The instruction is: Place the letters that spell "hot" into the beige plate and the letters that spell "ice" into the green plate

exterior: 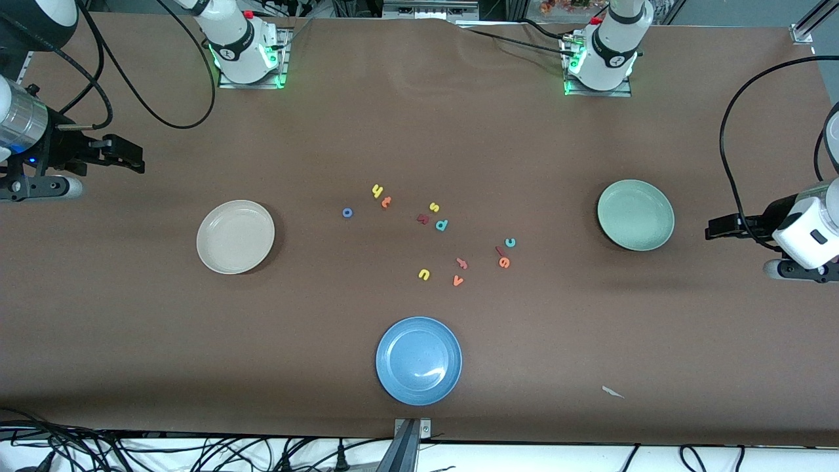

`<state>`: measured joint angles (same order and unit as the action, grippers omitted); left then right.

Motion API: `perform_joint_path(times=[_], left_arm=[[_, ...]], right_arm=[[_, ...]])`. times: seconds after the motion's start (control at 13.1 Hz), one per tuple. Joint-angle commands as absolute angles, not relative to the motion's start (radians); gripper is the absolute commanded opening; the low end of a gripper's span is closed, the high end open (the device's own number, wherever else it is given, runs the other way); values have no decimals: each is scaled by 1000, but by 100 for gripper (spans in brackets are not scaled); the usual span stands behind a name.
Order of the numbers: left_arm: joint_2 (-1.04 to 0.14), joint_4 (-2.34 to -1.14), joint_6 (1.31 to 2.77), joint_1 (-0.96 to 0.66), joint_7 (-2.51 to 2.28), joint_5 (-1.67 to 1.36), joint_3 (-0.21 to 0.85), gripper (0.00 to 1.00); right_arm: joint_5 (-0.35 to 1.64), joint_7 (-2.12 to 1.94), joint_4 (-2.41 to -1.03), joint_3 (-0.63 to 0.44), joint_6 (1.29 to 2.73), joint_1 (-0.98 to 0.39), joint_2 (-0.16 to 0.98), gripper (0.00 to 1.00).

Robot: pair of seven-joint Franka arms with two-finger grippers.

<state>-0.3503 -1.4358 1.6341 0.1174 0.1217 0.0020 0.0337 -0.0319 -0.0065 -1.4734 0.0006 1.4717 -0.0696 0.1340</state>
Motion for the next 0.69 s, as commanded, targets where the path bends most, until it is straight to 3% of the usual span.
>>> perform_joint_path(times=[0.0,0.61], left_arm=[[-345,-1440,1635,118,127,-5,31,100],[-393,-1456,1637,43,-9,-15,34,100]], right_arm=[[-18,-2,-1470,2,1456,-67,121,100],[-18,-2,-1470,-2,1457,-66,124,100]])
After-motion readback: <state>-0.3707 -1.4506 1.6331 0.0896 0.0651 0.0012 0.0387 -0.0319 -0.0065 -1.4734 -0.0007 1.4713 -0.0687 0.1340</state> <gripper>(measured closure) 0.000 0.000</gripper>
